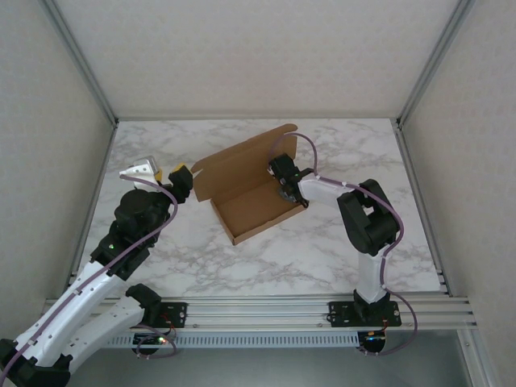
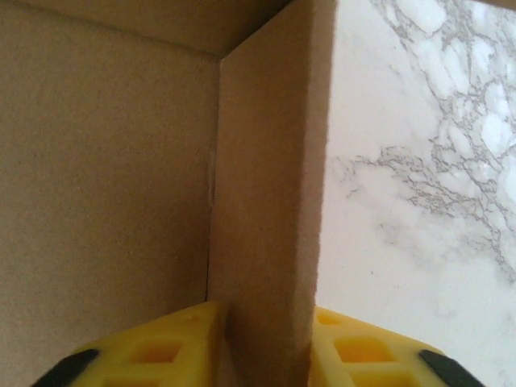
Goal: Fold the paper box
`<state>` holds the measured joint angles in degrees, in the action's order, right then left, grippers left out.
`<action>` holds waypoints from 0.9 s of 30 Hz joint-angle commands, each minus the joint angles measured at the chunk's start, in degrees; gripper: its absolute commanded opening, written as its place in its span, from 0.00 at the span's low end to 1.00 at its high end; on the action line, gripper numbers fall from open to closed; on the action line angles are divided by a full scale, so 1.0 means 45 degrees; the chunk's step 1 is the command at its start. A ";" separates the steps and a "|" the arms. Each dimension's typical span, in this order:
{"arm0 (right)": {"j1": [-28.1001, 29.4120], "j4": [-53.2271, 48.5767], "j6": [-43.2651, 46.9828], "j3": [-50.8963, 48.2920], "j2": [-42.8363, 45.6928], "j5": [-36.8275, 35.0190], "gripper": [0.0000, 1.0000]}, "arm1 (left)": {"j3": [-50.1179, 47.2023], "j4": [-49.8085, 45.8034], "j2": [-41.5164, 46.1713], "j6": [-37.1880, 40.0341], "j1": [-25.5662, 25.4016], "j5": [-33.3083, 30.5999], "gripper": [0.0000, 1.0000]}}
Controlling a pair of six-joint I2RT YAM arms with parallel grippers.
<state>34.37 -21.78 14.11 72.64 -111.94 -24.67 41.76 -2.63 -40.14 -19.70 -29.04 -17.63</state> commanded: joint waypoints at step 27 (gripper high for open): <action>-0.1491 -0.3636 -0.0886 0.2470 -0.1044 0.4408 0.29 | -0.0274 0.0380 0.0441 -0.0153 0.0144 0.0128 0.74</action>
<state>27.22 -36.05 9.63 81.54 -114.43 -3.44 41.28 -2.20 -39.03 -19.75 -29.04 -17.58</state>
